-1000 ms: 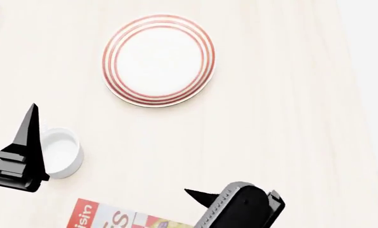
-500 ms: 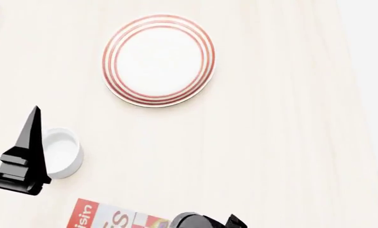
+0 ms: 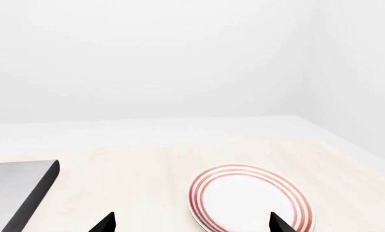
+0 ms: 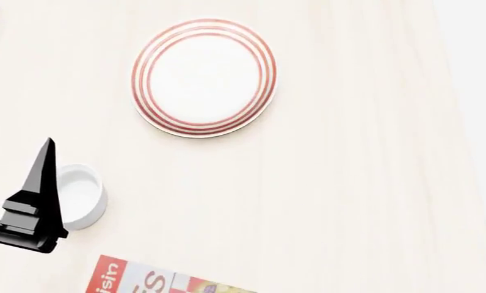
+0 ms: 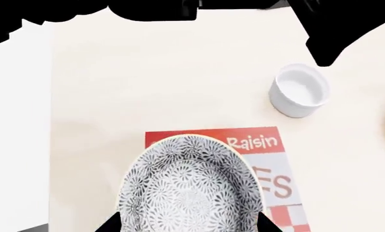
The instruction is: Pick the akita bowl on the cookies box and place it on the plate.
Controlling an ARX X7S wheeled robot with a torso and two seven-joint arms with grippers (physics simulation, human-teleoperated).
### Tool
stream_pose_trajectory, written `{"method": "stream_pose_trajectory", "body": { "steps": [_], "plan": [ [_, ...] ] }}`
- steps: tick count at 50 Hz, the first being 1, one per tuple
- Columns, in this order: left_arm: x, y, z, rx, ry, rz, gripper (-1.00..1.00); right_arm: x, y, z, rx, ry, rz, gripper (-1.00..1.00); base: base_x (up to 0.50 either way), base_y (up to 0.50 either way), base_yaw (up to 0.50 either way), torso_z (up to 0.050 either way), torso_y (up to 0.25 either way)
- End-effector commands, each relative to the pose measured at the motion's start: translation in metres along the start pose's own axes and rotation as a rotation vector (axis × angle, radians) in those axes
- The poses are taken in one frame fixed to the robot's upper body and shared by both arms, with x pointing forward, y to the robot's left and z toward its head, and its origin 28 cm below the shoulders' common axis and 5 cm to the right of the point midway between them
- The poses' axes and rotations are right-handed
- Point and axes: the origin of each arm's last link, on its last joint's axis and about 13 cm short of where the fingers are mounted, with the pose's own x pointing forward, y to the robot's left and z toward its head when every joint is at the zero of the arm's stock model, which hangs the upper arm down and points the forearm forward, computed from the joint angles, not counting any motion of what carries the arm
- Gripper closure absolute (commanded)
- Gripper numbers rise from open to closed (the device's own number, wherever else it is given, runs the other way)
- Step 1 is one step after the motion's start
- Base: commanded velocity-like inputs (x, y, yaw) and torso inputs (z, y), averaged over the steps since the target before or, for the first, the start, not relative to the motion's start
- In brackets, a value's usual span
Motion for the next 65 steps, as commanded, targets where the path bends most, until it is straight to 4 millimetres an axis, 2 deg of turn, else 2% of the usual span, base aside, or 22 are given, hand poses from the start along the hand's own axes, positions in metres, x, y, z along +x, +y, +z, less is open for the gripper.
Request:
{"method": "stream_pose_trajectory", "body": {
  "steps": [1, 19, 33, 45, 53, 65],
  "plan": [
    [0.001, -0.001, -0.001, 0.01, -0.004, 0.0, -1.0, 0.005, 0.002, 0.009, 0.005, 0.047, 0.087, -1.0, 0.0, 0.0, 0.0, 0.0, 0.0],
    [-0.001, 0.001, -0.002, 0.008, -0.01, 0.001, -1.0, 0.016, 0.012, 0.011, -0.049, 0.132, 0.117, -1.0, 0.0, 0.0, 0.0, 0.0, 0.0],
    [-0.001, 0.001, -0.006, 0.012, -0.005, 0.007, -1.0, 0.029, 0.008, 0.005, -0.067, 0.215, 0.076, -1.0, 0.0, 0.0, 0.0, 0.0, 0.0],
    [-0.001, 0.001, -0.006, 0.01, -0.002, 0.009, -1.0, 0.032, 0.012, 0.012, -0.094, 0.186, 0.08, -1.0, 0.0, 0.0, 0.0, 0.0, 0.0],
    [-0.002, 0.001, -0.006, 0.008, -0.001, 0.007, -1.0, 0.031, 0.017, 0.017, -0.145, 0.162, 0.156, -1.0, 0.0, 0.0, 0.0, 0.0, 0.0],
    [-0.002, 0.002, -0.006, 0.006, 0.001, 0.011, -1.0, 0.037, 0.018, 0.01, -0.153, 0.204, 0.172, -1.0, 0.0, 0.0, 0.0, 0.0, 0.0]
  ]
}}
